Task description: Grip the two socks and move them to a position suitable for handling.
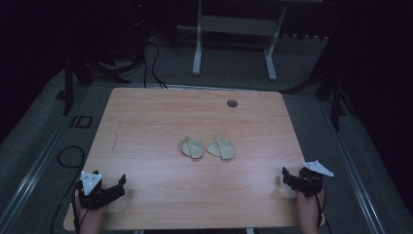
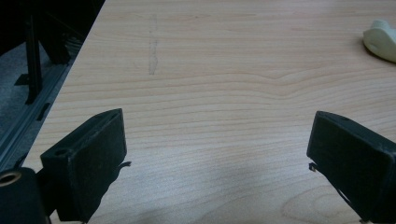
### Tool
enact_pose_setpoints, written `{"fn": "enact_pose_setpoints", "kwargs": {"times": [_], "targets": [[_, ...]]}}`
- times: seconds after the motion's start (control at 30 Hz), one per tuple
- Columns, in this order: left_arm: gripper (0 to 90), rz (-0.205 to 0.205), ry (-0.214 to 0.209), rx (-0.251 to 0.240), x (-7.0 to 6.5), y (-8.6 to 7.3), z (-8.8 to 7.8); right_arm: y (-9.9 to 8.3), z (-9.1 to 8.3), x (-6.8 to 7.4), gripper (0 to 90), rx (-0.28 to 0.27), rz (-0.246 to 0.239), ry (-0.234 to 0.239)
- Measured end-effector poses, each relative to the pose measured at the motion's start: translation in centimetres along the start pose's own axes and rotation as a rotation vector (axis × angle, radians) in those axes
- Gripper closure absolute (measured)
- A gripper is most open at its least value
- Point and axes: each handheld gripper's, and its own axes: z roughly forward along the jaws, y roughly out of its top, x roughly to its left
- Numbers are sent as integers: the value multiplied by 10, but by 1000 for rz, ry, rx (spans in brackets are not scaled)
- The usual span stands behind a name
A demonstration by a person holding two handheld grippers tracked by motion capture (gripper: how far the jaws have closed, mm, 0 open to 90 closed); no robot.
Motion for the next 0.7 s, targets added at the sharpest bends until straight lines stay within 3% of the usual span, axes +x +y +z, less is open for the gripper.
{"fn": "enact_pose_setpoints", "kwargs": {"times": [0.1, 0.17, 0.43, 0.57, 0.63, 0.7], "targets": [[47, 16, 2, 10, -1, 0, 0, 5, 1, 4, 146, 17, 9, 56], [47, 30, 20, 41, -2, 0, 1, 10, 2, 9, 147, 43, -12, 81], [47, 45, 31, 41, -7, 1, 2, 23, 14, 36, 137, 110, -76, 193], [48, 2, -5, 10, -6, 2, 0, 32, 18, 52, 135, 131, -94, 245], [48, -19, -26, 15, -6, 3, 0, 37, 20, 62, 133, 138, -92, 259], [48, -9, -19, 38, -7, 3, 1, 43, 23, 71, 133, 147, -99, 297]]}}
